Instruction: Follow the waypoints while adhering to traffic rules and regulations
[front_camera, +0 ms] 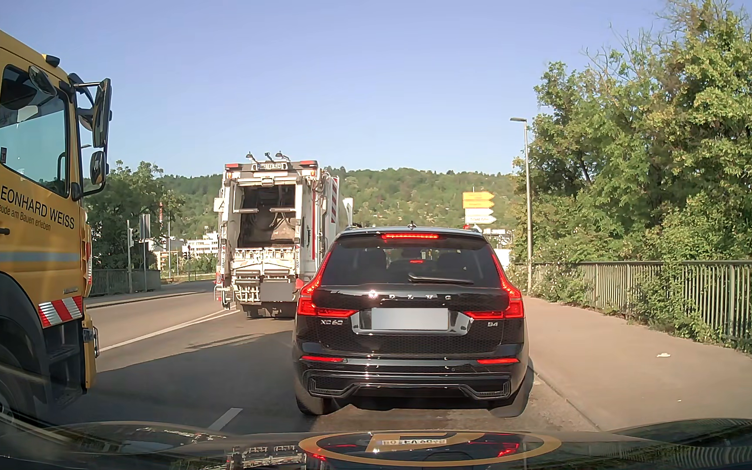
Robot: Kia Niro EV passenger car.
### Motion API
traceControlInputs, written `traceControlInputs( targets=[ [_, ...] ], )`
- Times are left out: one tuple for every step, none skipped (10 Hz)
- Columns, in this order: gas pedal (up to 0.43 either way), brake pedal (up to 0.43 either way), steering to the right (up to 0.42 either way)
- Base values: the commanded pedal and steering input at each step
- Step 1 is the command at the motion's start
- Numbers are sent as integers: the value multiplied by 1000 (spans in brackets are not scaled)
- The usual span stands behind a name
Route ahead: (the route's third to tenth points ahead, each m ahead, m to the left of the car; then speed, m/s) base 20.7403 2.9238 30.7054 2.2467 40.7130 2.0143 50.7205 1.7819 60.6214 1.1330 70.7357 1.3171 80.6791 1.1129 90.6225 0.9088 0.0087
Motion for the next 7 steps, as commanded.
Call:
traceControlInputs(
  targets=[
    [0, 250, 1],
    [0, 250, 1],
    [0, 250, 1],
    [0, 250, 1],
    [0, 250, 1],
    [0, 250, 1],
    [0, 250, 1]
  ],
)
